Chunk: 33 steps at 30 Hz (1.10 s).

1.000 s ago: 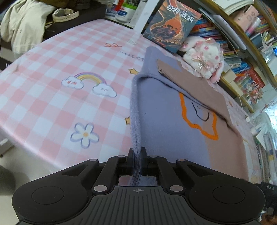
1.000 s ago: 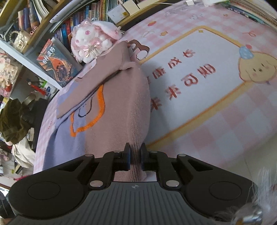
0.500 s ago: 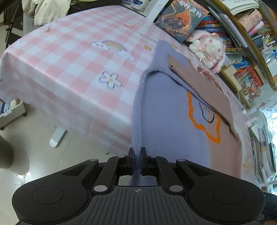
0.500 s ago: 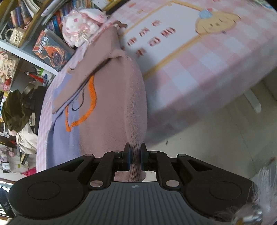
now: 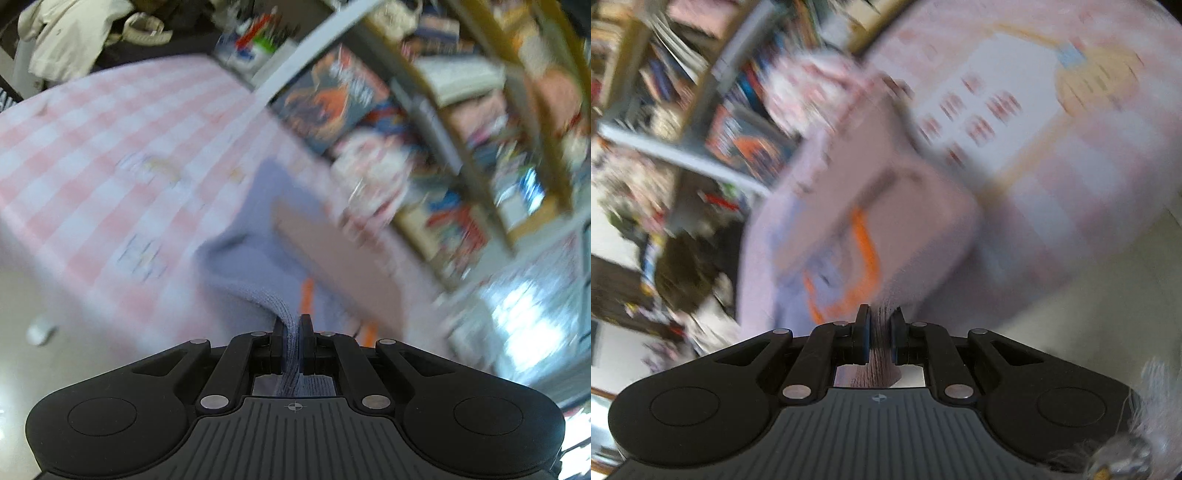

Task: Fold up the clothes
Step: 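Lift both hems and fold them over toward the collar with both grippers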

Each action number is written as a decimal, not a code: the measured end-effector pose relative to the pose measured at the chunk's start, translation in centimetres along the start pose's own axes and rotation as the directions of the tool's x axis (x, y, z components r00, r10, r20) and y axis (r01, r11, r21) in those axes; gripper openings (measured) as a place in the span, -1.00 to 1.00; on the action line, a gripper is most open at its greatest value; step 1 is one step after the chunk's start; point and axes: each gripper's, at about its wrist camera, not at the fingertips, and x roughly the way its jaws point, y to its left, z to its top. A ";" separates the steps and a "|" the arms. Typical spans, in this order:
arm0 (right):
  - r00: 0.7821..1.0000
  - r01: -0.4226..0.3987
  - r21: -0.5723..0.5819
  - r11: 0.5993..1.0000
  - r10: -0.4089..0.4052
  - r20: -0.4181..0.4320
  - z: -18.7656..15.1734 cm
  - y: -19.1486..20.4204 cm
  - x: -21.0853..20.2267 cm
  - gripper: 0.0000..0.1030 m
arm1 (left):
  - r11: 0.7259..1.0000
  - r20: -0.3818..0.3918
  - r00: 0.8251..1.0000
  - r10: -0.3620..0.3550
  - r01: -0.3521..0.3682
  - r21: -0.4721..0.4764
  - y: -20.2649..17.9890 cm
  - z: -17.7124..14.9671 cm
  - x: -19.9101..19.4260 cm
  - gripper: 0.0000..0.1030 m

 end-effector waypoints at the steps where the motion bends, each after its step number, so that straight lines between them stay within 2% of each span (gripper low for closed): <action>1: 0.999 -0.031 0.014 0.999 0.031 0.038 0.9 0.6 0.0 -0.82 | 0.999 0.028 0.999 -0.023 0.023 -0.025 -0.1 1.0 0.5 -0.92; 5: 0.978 -0.134 0.063 0.989 0.122 0.171 4.4 2.3 0.7 -0.82 | 0.990 0.110 0.990 -0.093 0.104 -0.098 -0.6 5.0 3.1 -0.92; 8: 0.964 -0.156 0.047 0.987 0.142 0.224 7.0 3.9 2.1 -0.82 | 0.990 0.123 0.988 -0.096 0.108 -0.089 -1.0 7.5 5.9 -0.92; 15: 0.963 -0.091 0.017 0.996 0.083 0.255 11.7 6.3 7.8 -0.82 | 0.992 0.079 0.995 -0.054 0.062 -0.106 -0.3 11.4 11.6 -0.92; 20: 0.971 -0.013 0.039 0.999 0.003 0.241 13.7 5.9 11.8 -0.82 | 0.998 0.017 1.000 0.025 -0.024 -0.066 0.2 12.4 15.4 -0.88; 22: 0.973 0.032 0.049 0.998 -0.043 0.229 14.3 5.6 13.2 -0.78 | 0.996 -0.020 0.998 0.063 -0.064 -0.061 0.5 12.7 16.7 -0.78; 23: 0.971 0.063 0.057 0.996 -0.075 0.225 14.4 5.4 13.8 -0.63 | 0.995 -0.042 0.996 0.081 -0.083 -0.061 0.6 12.9 17.2 -0.65; 24: 0.967 0.094 0.062 0.994 -0.106 0.232 14.6 5.3 14.1 -0.47 | 0.994 -0.052 0.995 0.087 -0.090 -0.058 0.7 13.1 17.3 -0.39; 25: 0.962 0.115 0.058 0.992 -0.125 0.244 14.6 5.3 14.0 -0.11 | 0.994 -0.058 0.994 0.089 -0.092 -0.053 0.8 13.3 17.3 -0.22; 26: 0.956 0.135 0.053 0.989 -0.144 0.255 14.7 5.3 14.0 0.01 | 0.995 -0.040 0.995 0.088 -0.090 -0.033 0.8 13.5 17.0 0.11; 27: 0.950 0.155 0.049 0.987 -0.163 0.267 14.8 5.3 13.9 0.03 | 0.996 -0.013 0.996 0.086 -0.086 -0.006 0.8 13.6 16.5 0.24; 31: 0.924 0.269 -0.045 0.962 -0.245 0.293 14.8 5.5 13.6 0.08 | 0.983 0.037 0.992 0.118 -0.122 0.138 0.7 13.9 15.5 0.24; 33: 0.903 0.360 -0.150 0.921 -0.304 0.303 14.4 6.0 14.1 0.08 | 0.958 0.033 0.986 0.165 -0.168 0.231 0.5 13.6 16.0 0.21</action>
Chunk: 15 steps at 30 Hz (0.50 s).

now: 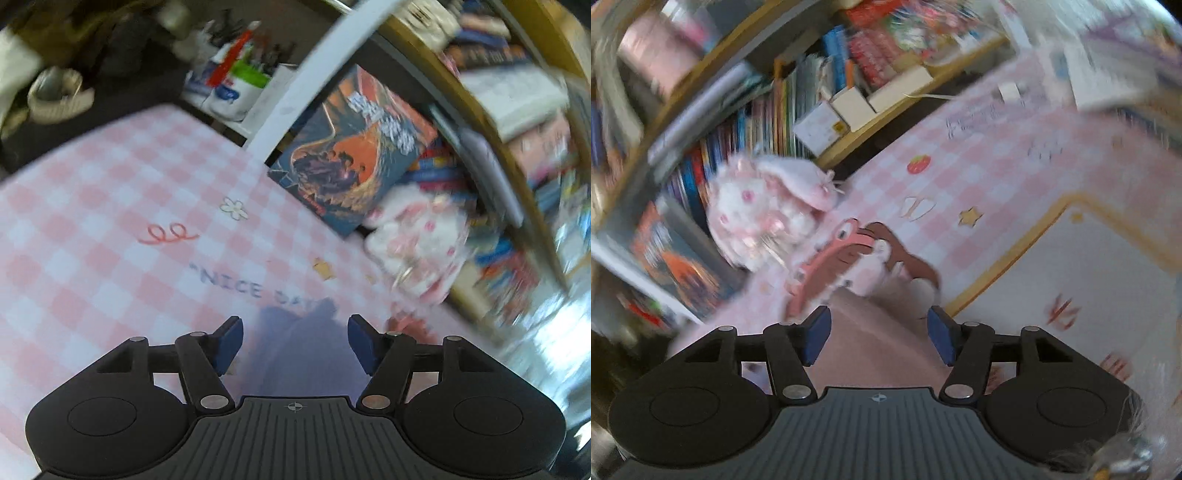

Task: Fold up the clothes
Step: 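Lift both hems and fold them over toward the collar with both grippers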

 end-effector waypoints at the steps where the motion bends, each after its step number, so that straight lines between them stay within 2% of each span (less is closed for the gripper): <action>1: 0.999 0.036 -0.085 0.996 -0.036 0.003 -0.4 0.6 0.3 0.08 | 0.999 -0.010 1.000 0.021 -0.020 0.045 -0.3 -0.2 0.3 0.19; 3: 0.996 0.089 -0.255 0.963 -0.087 0.020 -1.3 2.1 1.0 0.08 | 0.991 -0.017 0.999 0.042 -0.039 0.130 -1.2 -0.6 1.1 0.17; 5: 0.993 0.117 -0.420 0.900 -0.108 0.047 -2.4 3.7 2.1 0.07 | 0.977 -0.015 0.999 0.045 -0.041 0.211 -2.3 -0.9 1.7 0.16; 7: 0.992 0.127 -0.523 0.843 -0.107 0.069 -3.2 5.0 3.3 0.07 | 0.954 -0.011 0.998 0.056 -0.050 0.296 -3.5 -1.1 2.6 0.16; 8: 0.991 0.133 -0.550 0.825 -0.111 0.072 -3.4 5.4 4.0 0.02 | 0.940 -0.009 0.998 0.067 -0.060 0.336 -4.1 -1.2 3.1 0.08; 9: 0.990 0.138 -0.576 0.806 -0.115 0.076 -3.5 5.7 4.7 0.00 | 0.928 -0.019 0.997 0.079 -0.066 0.367 -4.4 -1.4 3.8 -0.27; 10: 0.990 0.138 -0.591 0.795 -0.117 0.074 -3.6 5.9 5.4 -0.21 | 0.916 -0.034 0.995 0.092 -0.072 0.395 -4.6 -1.5 4.4 -0.57; 11: 0.992 0.127 -0.580 0.805 -0.116 0.057 -3.4 5.8 6.0 -0.70 | 0.913 -0.043 0.995 0.093 -0.068 0.401 -4.6 -1.4 4.7 -0.92; 12: 0.993 0.112 -0.550 0.827 -0.106 0.043 -3.0 5.6 6.3 -0.82 | 0.915 -0.050 0.995 0.088 -0.061 0.399 -4.5 -1.2 4.7 -0.92; 14: 0.998 0.056 -0.389 0.920 -0.046 0.035 -1.3 4.1 5.8 -0.86 | 0.947 -0.043 0.998 0.049 -0.032 0.320 -3.4 -0.2 3.9 -0.92; 15: 0.999 0.022 -0.288 0.957 -0.013 0.033 -0.5 3.1 5.5 -0.86 | 0.960 -0.058 0.997 0.057 -0.039 0.279 -2.6 0.1 4.2 -0.92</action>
